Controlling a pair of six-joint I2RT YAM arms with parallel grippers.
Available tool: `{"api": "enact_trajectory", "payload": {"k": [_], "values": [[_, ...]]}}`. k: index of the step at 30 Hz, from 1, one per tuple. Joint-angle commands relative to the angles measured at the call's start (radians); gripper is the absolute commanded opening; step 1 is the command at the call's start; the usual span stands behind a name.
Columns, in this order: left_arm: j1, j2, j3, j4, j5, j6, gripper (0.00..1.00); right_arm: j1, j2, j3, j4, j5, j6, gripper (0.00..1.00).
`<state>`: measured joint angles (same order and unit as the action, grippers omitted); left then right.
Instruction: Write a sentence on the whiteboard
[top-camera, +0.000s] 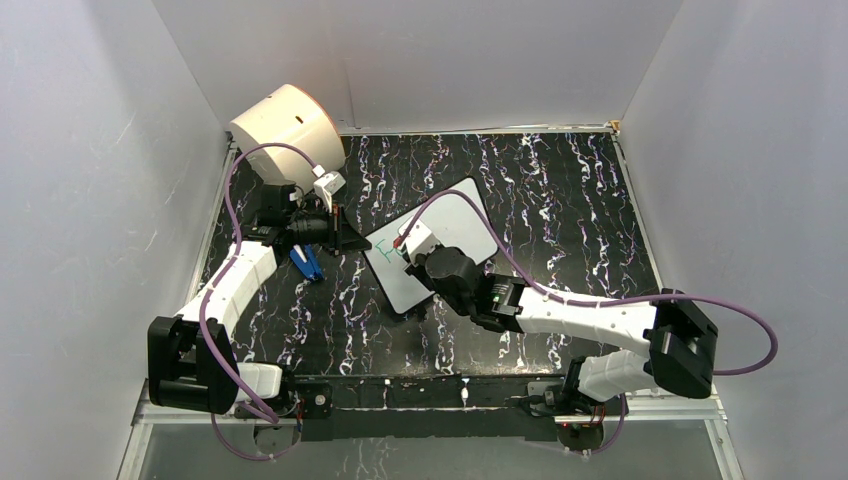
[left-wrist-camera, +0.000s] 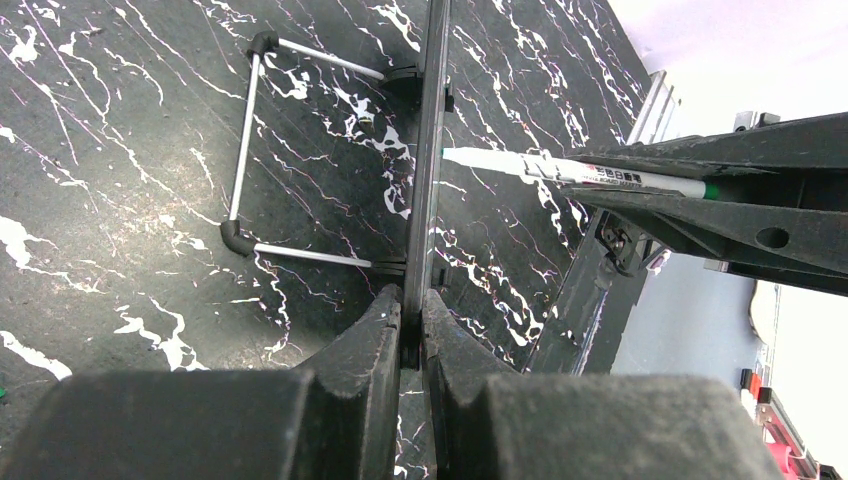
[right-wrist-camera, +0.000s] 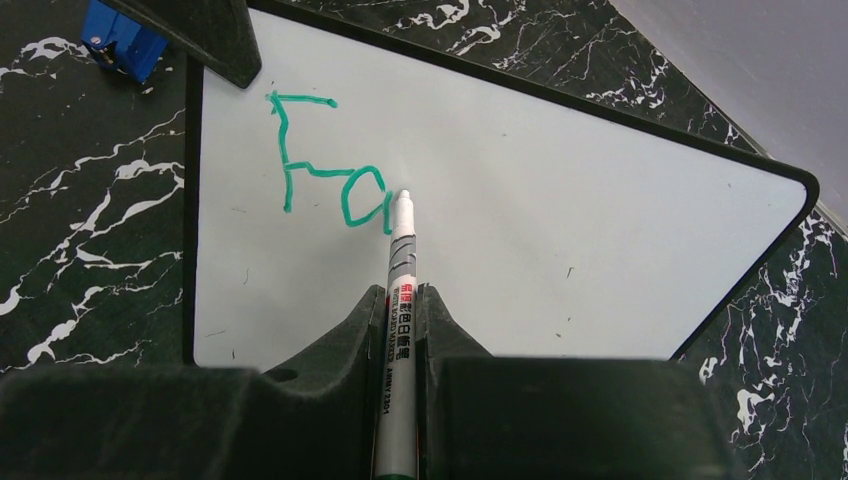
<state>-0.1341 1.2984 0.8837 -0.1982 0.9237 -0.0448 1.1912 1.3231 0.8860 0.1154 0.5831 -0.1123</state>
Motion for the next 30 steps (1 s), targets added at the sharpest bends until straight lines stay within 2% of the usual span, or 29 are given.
{"api": "enact_trajectory", "payload": {"k": [1,30], "values": [[0.001,0.023,0.003,-0.062,-0.092,0.031,0.0,-0.008,0.0,0.037,0.075,0.001,-0.011,0.0],[0.001,0.022,0.003,-0.063,-0.094,0.033,0.0,-0.031,0.015,0.031,0.068,-0.016,-0.004,0.0]]}}
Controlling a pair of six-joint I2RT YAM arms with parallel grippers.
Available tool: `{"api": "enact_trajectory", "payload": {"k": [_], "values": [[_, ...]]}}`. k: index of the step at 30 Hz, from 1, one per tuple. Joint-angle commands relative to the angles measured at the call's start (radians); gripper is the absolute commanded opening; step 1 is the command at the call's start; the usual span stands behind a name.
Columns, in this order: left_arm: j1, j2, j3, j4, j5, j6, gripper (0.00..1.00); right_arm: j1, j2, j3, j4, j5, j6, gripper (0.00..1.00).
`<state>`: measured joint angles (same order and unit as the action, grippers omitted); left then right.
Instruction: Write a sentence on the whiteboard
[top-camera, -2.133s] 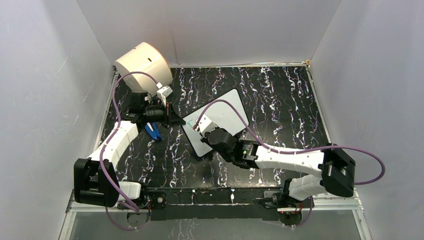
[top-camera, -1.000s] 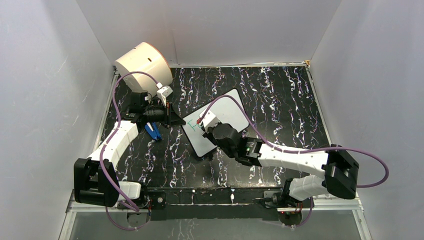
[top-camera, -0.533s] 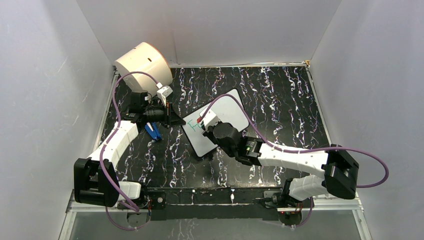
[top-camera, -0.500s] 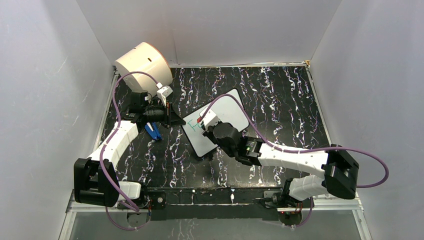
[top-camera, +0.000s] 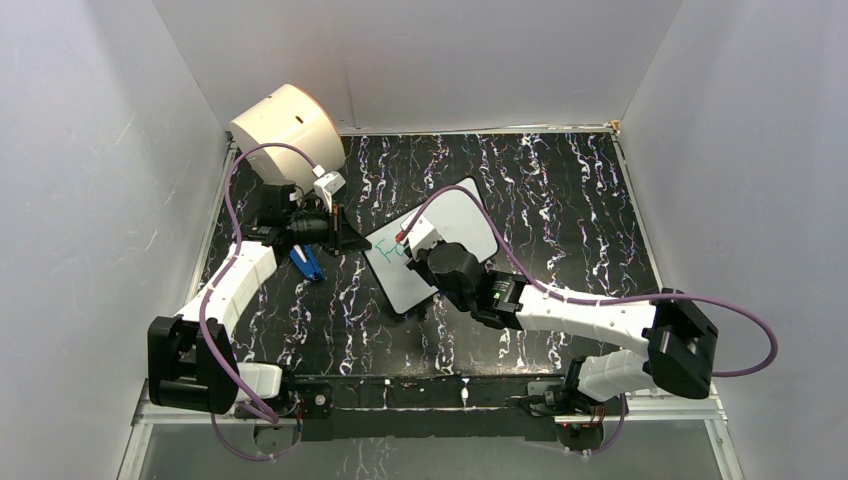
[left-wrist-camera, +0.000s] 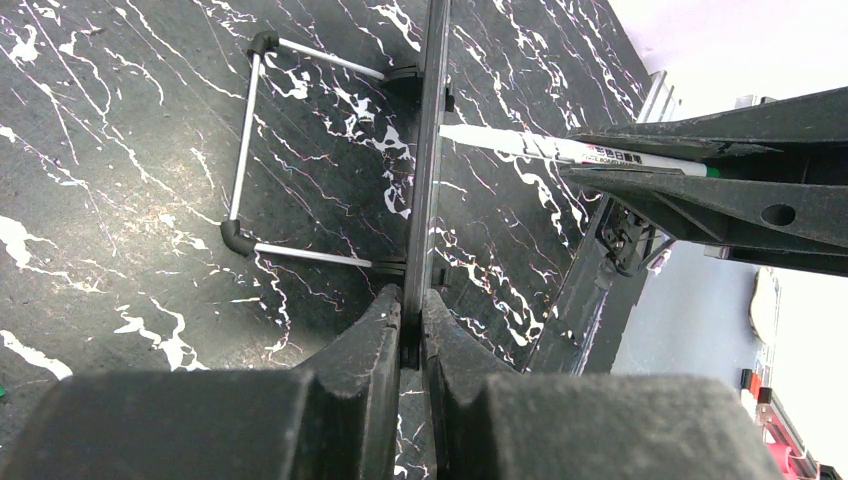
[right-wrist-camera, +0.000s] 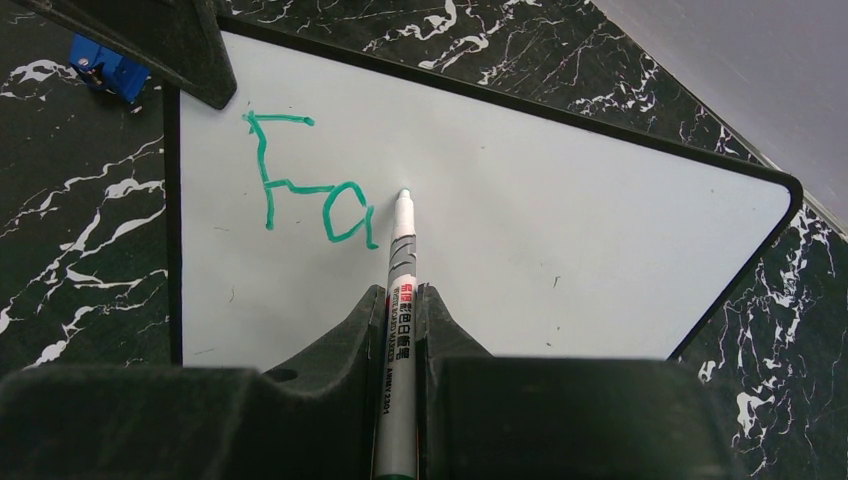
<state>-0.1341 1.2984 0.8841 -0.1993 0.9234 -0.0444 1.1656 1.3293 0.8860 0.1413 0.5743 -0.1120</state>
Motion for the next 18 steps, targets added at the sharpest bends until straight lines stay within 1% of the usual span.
{"api": "enact_trajectory", "payload": {"k": [1,9,18], "values": [[0.001,0.021,0.002,-0.062,-0.094,0.032,0.0,-0.005,0.01,0.033,0.035,-0.01,-0.003,0.0],[0.001,0.021,0.003,-0.063,-0.096,0.033,0.0,-0.004,0.003,0.036,-0.006,-0.022,0.011,0.0],[0.001,0.019,0.004,-0.066,-0.103,0.036,0.0,-0.005,-0.052,0.02,-0.011,-0.016,0.007,0.0]]}}
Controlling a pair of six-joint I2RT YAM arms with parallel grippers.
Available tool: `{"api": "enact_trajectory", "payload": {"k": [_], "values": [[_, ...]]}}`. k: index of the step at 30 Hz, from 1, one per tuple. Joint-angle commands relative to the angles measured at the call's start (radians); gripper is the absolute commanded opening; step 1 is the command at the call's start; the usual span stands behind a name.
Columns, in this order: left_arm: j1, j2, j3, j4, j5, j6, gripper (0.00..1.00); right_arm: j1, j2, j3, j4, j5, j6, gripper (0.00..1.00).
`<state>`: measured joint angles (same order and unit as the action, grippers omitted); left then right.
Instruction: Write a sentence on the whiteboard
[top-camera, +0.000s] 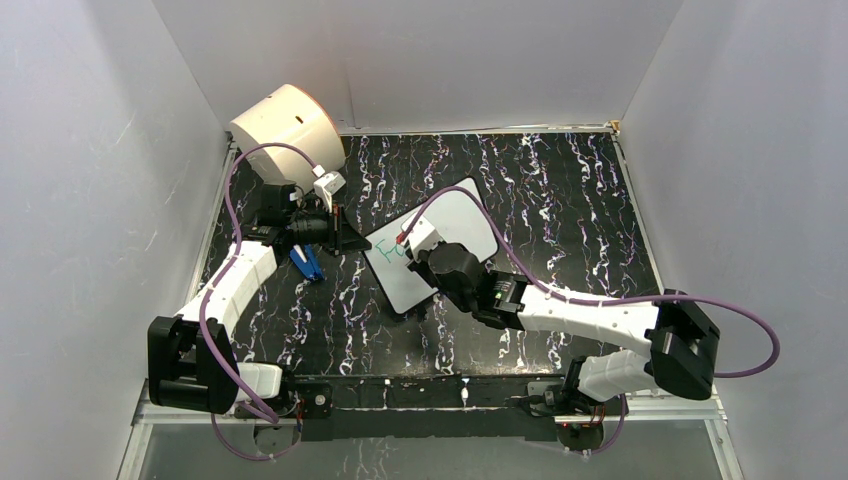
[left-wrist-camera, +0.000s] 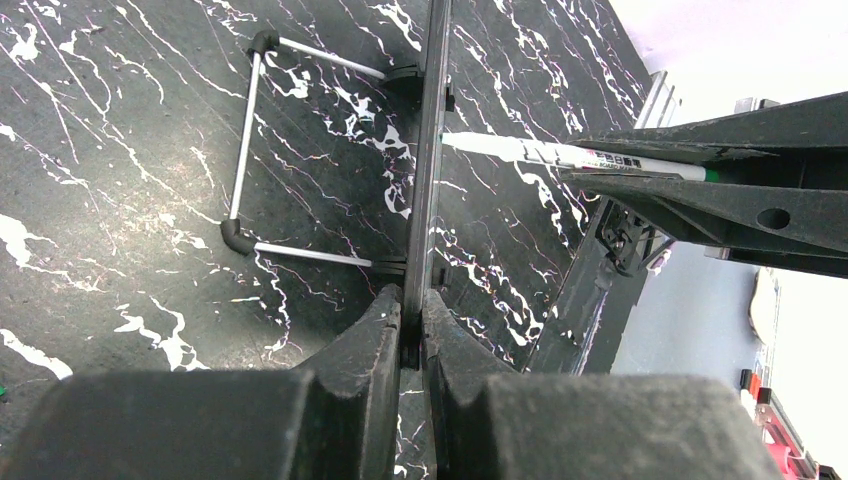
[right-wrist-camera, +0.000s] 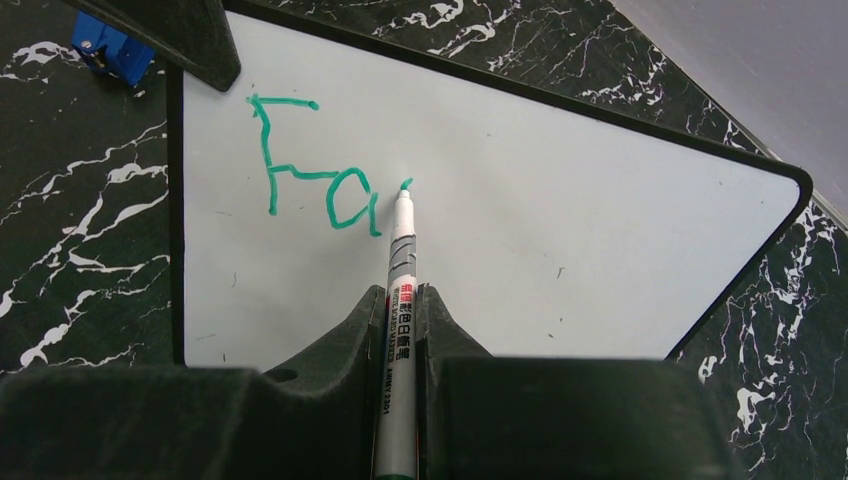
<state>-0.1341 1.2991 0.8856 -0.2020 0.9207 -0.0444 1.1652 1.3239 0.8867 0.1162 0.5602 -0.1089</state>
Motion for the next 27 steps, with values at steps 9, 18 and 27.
{"api": "enact_trajectory", "payload": {"k": [9,18,27], "values": [[0.001,0.02,0.004,-0.066,-0.1,0.037,0.0,-0.004,-0.052,0.006,0.01,-0.018,0.005,0.0],[0.001,0.022,0.004,-0.068,-0.1,0.038,0.0,-0.005,-0.046,-0.001,-0.004,-0.018,0.014,0.0],[0.001,0.022,0.003,-0.068,-0.102,0.037,0.0,-0.004,-0.034,-0.005,0.006,-0.018,0.007,0.0]]}}
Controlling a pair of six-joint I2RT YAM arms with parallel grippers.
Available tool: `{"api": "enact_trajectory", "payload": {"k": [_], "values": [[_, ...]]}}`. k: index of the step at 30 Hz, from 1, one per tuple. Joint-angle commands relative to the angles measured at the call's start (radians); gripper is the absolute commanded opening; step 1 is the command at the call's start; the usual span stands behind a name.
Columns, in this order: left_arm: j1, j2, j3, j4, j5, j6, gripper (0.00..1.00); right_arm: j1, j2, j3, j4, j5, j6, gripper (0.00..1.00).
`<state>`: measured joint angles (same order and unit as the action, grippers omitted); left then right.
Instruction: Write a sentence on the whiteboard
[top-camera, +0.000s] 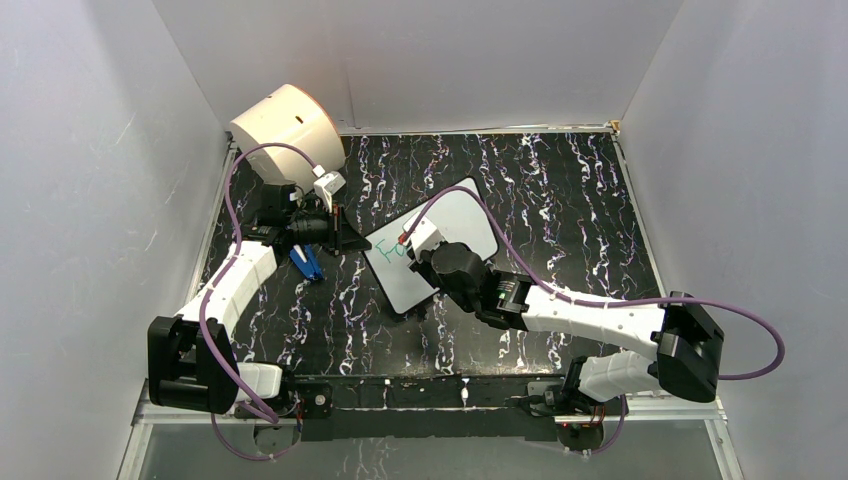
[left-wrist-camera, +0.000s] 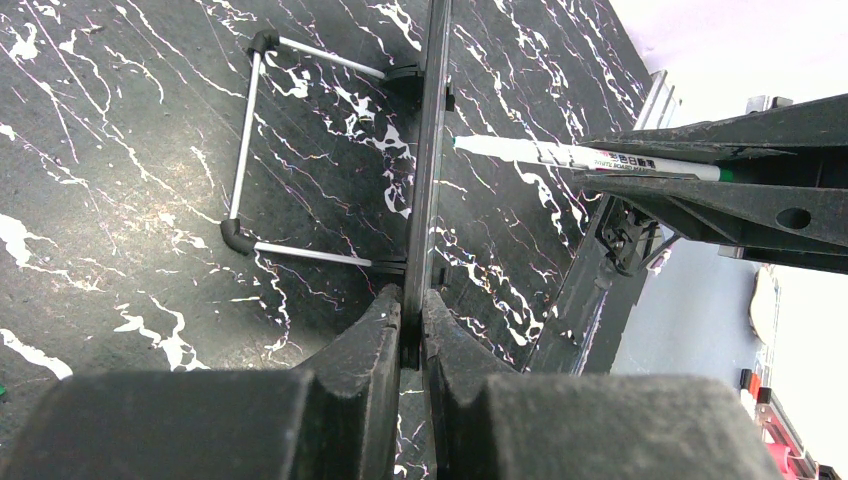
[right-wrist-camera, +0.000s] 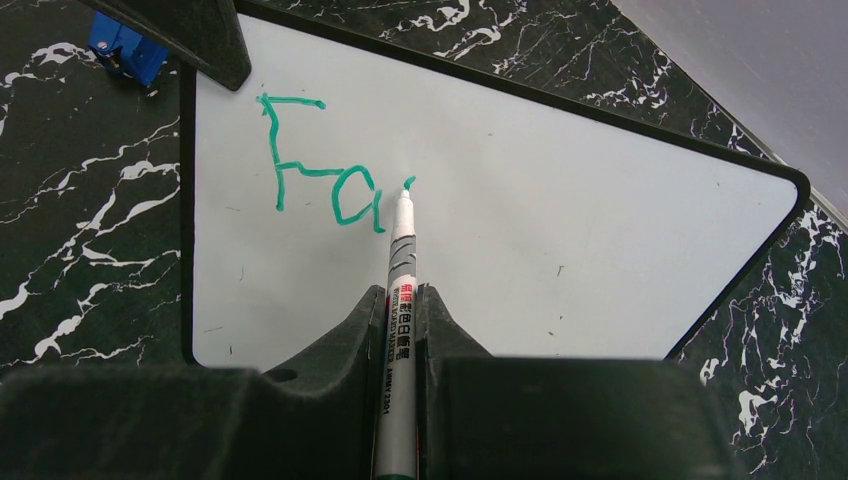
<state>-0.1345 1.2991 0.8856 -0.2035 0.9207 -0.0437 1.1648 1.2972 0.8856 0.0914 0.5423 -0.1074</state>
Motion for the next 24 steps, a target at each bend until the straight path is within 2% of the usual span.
{"api": "enact_trajectory", "payload": {"k": [1,24], "values": [[0.001,0.023,0.005,-0.066,-0.102,0.036,0.0,-0.004,-0.007,-0.004,0.034,0.0,0.003,0.0],[0.001,0.028,0.007,-0.069,-0.103,0.038,0.0,-0.005,-0.006,-0.019,0.069,-0.009,-0.009,0.0]]}}
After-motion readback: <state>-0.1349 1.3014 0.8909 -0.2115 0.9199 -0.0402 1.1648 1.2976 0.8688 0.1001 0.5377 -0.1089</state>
